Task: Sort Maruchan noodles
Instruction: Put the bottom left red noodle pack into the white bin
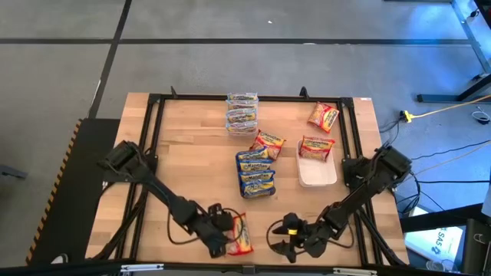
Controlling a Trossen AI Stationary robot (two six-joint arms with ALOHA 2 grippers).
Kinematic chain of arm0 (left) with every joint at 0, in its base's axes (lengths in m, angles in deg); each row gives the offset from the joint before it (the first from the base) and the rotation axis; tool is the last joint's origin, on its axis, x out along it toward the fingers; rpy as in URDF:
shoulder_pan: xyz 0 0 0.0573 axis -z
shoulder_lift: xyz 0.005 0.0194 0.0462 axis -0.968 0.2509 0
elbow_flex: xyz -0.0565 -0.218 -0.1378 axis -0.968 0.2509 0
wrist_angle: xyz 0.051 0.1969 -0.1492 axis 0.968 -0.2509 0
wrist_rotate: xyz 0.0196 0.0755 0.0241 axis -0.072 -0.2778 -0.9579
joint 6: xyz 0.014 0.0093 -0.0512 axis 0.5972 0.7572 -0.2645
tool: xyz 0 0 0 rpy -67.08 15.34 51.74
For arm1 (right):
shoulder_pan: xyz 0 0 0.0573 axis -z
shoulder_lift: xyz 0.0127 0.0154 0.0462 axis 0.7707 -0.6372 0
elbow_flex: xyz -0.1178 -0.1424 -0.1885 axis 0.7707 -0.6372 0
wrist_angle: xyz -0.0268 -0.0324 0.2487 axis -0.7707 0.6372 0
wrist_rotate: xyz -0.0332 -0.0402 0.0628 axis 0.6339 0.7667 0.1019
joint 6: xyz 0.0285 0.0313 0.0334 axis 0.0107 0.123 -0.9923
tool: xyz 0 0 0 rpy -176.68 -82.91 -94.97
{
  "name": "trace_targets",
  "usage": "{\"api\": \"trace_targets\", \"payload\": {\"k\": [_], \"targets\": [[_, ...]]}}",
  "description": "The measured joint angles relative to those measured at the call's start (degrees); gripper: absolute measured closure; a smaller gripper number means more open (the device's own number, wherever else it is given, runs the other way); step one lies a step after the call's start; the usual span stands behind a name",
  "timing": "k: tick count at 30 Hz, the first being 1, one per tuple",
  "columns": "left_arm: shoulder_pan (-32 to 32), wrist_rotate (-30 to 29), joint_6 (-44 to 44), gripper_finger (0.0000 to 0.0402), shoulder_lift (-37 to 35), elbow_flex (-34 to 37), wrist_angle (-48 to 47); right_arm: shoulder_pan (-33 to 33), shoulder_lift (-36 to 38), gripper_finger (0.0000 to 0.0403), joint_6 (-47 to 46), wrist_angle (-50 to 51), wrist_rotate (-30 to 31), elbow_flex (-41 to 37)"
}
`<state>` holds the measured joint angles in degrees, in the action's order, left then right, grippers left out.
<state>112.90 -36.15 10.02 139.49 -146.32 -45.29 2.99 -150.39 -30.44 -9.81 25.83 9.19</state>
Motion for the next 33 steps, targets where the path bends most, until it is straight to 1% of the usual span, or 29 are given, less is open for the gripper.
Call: {"api": "trace_targets", "payload": {"k": [4, 9, 12, 15, 18, 24, 28, 33], "targets": [[1.0, -1.4, 1.4, 0.0204, 0.8, -4.7, -2.9, 1.3, -3.7, 0.0080, -2.2, -1.8, -1.9, 2.6], [3.5, -1.9, 0.4, 0.0204, 0.1, -9.2, -8.6, 3.3, -7.7, 0.0078, -3.9, -2.0, -3.1, 6.8], [5.6, -2.1, -2.3, 0.0204, 0.2, -9.2, -10.5, 4.7, -9.3, 0.0083, -4.2, -1.9, -4.0, 8.9], [7.6, -4.2, -5.0, 0.0204, 1.1, -9.3, -12.2, 6.0, -11.0, 0.0089, -5.6, -1.4, -4.1, 10.4], [9.0, -5.5, -6.3, 0.0204, 3.0, -9.3, -12.8, 7.3, -12.9, 0.0090, -6.5, -1.3, -5.7, 11.7], [8.9, -5.9, -6.4, 0.0204, 8.4, -9.3, -11.4, 9.0, -15.8, 0.0091, -7.5, -1.5, -6.9, 14.1], [8.6, -6.8, -6.1, 0.0204, 10.2, -9.6, -10.4, 10.0, -17.0, 0.0091, -7.8, -1.7, -6.9, 15.7], [8.3, -9.4, -3.6, 0.0204, 10.5, -9.5, -8.7, 10.9, -17.2, 0.0091, -7.8, -1.5, -6.9, 16.0]]}}
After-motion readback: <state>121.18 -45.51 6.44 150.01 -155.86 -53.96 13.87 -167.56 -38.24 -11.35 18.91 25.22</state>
